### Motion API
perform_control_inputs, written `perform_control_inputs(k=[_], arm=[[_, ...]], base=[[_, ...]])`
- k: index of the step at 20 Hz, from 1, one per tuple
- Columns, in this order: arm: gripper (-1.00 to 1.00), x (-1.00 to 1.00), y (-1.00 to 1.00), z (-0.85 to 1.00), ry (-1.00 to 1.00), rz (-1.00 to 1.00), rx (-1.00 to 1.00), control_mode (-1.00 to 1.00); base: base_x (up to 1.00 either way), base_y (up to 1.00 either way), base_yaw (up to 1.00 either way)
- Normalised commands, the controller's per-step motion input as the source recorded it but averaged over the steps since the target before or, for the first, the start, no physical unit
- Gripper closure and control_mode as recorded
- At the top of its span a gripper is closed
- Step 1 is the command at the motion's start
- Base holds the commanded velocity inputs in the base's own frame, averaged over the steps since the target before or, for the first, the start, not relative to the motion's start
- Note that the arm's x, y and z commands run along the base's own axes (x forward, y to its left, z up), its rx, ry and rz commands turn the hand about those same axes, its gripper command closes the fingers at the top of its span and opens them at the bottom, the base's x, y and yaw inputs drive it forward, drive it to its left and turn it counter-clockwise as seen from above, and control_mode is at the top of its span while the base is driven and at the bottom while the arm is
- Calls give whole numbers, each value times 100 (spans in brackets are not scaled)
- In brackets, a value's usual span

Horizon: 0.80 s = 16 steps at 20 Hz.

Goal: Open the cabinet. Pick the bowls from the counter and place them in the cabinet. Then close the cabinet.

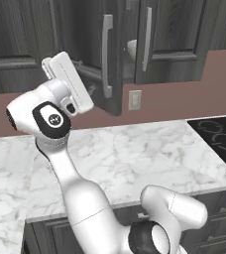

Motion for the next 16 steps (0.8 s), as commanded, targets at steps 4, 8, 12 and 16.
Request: perform_control_inputs(k=[4,8,12,16], arm=[[-100,100,-69,-23,0,-2,21,-100],[-100,100,-68,-6,0,0,20,-100],[-100,100,-62,-1,0,2,18,-100],[-100,100,-64,-19,0,23,5,-100]], base=[[0,0,0],[0,0,0],[0,0,0],[0,0,0]])
